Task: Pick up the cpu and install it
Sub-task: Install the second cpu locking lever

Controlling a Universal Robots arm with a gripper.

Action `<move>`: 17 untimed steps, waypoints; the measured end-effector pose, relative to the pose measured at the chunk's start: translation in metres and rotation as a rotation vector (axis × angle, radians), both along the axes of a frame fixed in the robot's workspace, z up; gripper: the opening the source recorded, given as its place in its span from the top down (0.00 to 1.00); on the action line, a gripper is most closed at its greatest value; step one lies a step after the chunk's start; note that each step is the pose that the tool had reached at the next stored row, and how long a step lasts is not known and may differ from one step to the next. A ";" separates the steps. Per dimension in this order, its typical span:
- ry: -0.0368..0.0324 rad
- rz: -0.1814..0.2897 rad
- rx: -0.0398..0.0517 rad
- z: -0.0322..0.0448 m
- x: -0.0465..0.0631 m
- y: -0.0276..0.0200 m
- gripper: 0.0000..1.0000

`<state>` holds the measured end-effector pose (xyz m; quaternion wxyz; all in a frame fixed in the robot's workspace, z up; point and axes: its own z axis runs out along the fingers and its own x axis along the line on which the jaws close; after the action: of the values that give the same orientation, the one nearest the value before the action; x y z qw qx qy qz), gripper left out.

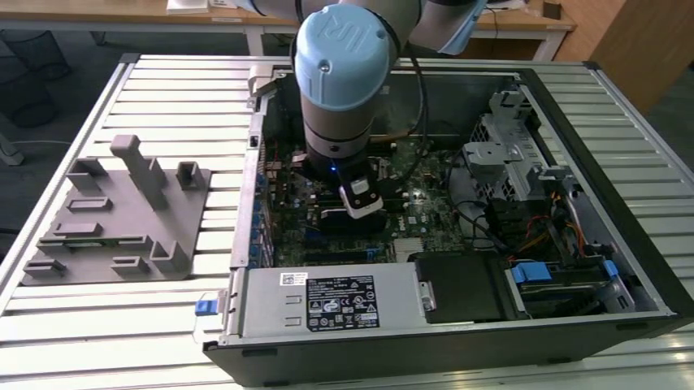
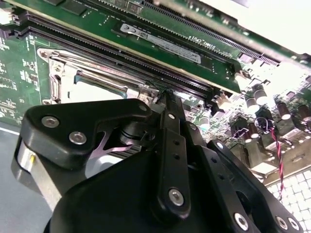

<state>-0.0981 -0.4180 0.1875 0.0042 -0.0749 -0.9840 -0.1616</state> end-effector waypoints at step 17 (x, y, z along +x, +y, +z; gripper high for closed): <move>-0.0004 -0.008 -0.0463 0.0245 0.001 0.0015 0.89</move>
<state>-0.0975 -0.4165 0.2120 0.0016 -0.0790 -0.9872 -0.1388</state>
